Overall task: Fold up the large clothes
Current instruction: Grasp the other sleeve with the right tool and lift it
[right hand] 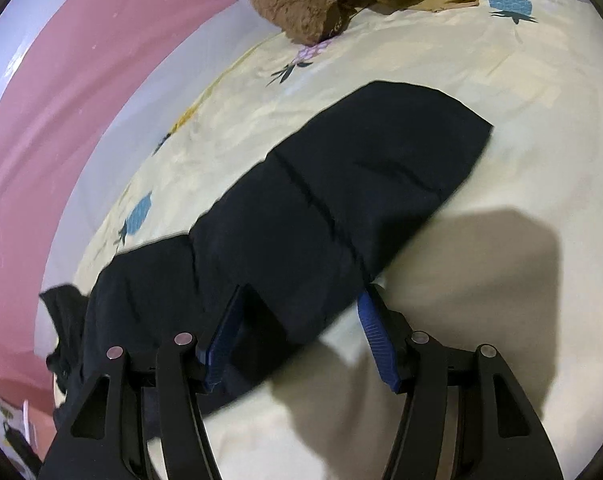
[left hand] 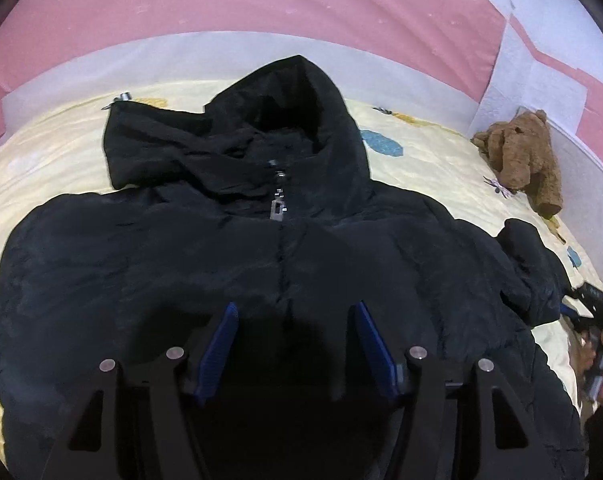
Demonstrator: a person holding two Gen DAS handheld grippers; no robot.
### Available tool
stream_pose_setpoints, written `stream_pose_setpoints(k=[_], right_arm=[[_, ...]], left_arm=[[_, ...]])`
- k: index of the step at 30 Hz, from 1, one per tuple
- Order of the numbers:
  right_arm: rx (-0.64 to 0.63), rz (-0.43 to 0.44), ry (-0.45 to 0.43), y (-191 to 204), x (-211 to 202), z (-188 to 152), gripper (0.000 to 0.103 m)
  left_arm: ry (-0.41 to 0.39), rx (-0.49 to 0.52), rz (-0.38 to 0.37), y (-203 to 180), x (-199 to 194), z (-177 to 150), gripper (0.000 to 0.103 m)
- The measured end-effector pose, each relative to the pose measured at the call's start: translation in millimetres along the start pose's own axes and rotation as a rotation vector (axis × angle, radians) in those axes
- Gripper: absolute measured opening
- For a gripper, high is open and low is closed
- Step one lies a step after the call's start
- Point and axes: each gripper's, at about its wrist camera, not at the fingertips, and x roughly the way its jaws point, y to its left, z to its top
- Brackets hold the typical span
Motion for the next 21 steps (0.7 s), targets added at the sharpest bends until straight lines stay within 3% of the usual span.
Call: stream_pose_setpoints(k=[3, 4, 5, 6, 7, 15, 21], right_arm=[[0.033, 0.003, -0.025, 0.0, 5.1, 6.2, 0.059], [0.035, -0.007, -0.024, 1.3, 5.3, 7.3, 0.054], [0.033, -0.02, -0.023, 2.0, 6.7, 10.0, 0.045], [0.033, -0.018, -0.011, 3.3, 6.8, 11.2, 0.021], [0.041, -0.006, -0.001, 4.7, 4.0, 11.4, 0.017], [-0.062, 0.054, -0.103, 57.2, -67.2, 17.2, 0.009], [-0.185, 0.163, -0.191, 134.5, -136.5, 14.8, 0.008]], left_arm=[[-0.002, 0.009, -0.004, -4.1, 5.0, -0.5, 0.062], [-0.001, 0.012, -0.007, -5.2, 6.3, -0.1, 0.062], [-0.001, 0.014, -0.01, -6.3, 6.9, 0.8, 0.062], [0.001, 0.012, -0.013, -7.7, 7.7, 2.4, 0.062], [0.003, 0.01, -0.014, -8.8, 7.9, 3.6, 0.062], [-0.025, 0.004, -0.043, -16.3, -24.1, 8.6, 0.062], [-0.054, -0.017, -0.014, -0.3, -61.9, 6.9, 0.062]])
